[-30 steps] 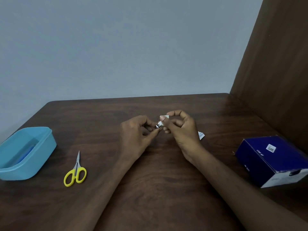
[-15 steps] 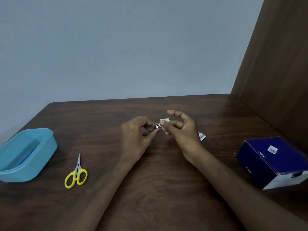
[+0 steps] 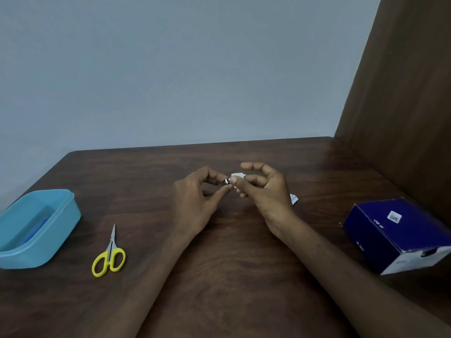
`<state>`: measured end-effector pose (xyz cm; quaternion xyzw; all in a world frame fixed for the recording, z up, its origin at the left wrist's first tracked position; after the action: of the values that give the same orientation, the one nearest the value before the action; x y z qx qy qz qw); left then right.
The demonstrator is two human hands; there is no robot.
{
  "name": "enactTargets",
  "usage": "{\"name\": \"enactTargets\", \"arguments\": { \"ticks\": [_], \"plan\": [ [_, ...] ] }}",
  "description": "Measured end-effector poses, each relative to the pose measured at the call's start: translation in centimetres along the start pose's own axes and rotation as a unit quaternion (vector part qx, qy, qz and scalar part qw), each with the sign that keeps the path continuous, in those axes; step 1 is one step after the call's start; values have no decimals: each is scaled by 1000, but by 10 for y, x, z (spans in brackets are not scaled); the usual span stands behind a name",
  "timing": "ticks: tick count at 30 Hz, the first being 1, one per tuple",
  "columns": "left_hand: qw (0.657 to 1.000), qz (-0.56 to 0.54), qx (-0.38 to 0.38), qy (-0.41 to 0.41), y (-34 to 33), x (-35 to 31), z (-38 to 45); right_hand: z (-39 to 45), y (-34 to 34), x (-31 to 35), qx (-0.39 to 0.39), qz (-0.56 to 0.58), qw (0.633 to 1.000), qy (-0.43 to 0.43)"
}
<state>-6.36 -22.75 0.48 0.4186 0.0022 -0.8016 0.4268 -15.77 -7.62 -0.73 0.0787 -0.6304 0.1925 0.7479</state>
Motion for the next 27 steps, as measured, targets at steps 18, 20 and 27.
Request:
{"name": "enactTargets", "arguments": {
  "ticks": [18,20,27],
  "plan": [
    [997,77,-2,13,6,7,2,-16,-4,22,-26,-359,854,376],
    [997,72,-1,8,5,5,3,-17,0,26,-42,-347,862,368],
    [995,95,13,-2,5,3,2,-15,-2,21,-23,-345,877,333]
  ]
}}
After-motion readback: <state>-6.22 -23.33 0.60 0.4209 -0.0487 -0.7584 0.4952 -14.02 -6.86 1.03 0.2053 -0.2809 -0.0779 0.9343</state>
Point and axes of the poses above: each hand's wrist, its own z-axis towards the middle knuckle, its own y-axis out of the back of the hand, x = y × z, the point moved 4 cm from there along z, towards the middle knuckle, and after that the axes turned 1 degree about -y, right-handed, at the moved point
